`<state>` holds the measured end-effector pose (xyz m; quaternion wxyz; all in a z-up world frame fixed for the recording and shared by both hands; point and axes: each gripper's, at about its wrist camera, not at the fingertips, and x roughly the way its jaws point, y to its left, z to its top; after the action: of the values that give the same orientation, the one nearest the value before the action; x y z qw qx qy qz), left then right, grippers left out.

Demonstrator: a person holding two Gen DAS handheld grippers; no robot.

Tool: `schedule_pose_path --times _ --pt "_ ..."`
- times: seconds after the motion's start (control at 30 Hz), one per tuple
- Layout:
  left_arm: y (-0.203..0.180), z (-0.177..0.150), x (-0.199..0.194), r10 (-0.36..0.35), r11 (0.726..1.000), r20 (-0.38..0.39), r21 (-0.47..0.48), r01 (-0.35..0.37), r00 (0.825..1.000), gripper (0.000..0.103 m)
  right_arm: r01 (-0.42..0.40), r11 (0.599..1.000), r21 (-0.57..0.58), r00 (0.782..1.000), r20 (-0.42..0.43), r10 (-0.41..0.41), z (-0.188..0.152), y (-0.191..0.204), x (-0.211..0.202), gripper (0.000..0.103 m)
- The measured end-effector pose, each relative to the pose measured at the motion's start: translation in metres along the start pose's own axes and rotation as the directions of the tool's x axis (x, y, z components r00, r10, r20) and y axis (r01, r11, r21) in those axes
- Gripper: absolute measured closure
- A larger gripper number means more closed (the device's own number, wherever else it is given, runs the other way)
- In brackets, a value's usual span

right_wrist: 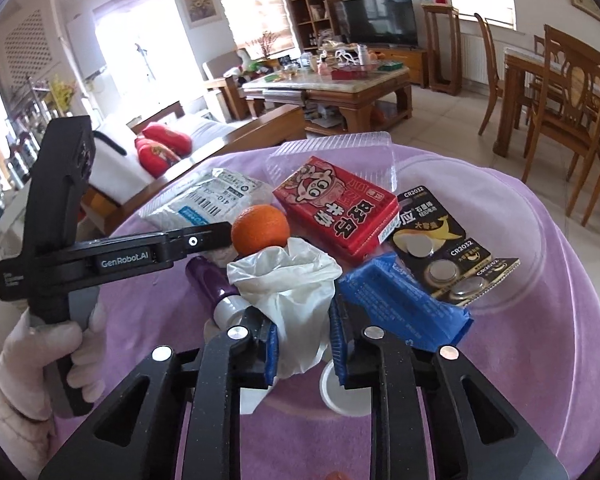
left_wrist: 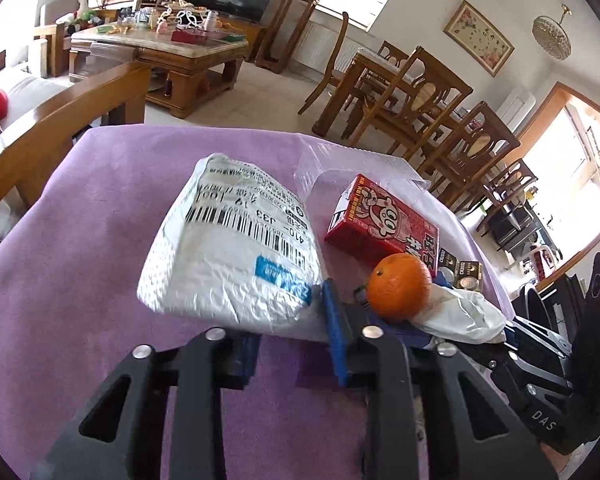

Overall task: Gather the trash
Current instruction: 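Grasp the white plastic bag with left tool while right tool grasps white tissue, then carry both items over the bin and open both tools to drop them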

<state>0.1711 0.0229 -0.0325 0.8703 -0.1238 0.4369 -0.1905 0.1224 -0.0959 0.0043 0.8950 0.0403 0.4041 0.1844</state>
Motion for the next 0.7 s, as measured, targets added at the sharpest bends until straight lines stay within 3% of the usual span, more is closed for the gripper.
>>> schedule_pose_path --times 0.1,0.2,0.4,0.7 --pt "0.001 -0.002 -0.013 0.018 1.000 0.048 0.001 -0.018 0.999 0.089 -0.015 1.000 0.015 1.000 0.014 0.014 -0.002 -0.002 -0.008 0.091" --pt "0.003 -0.004 -0.031 0.014 1.000 0.098 -0.018 -0.013 0.995 0.092 -0.026 0.999 0.032 0.999 0.044 0.025 -0.008 -0.003 -0.023 0.094" --pt "-0.009 -0.013 -0.067 0.003 1.000 0.178 -0.018 0.000 0.984 0.092 -0.055 0.996 0.072 0.989 0.138 0.044 -0.022 -0.007 -0.082 0.094" --pt "-0.054 -0.037 -0.122 -0.071 0.997 0.253 0.038 0.064 0.965 0.092 -0.091 0.990 0.105 0.961 0.270 0.059 -0.044 -0.012 -0.181 0.094"
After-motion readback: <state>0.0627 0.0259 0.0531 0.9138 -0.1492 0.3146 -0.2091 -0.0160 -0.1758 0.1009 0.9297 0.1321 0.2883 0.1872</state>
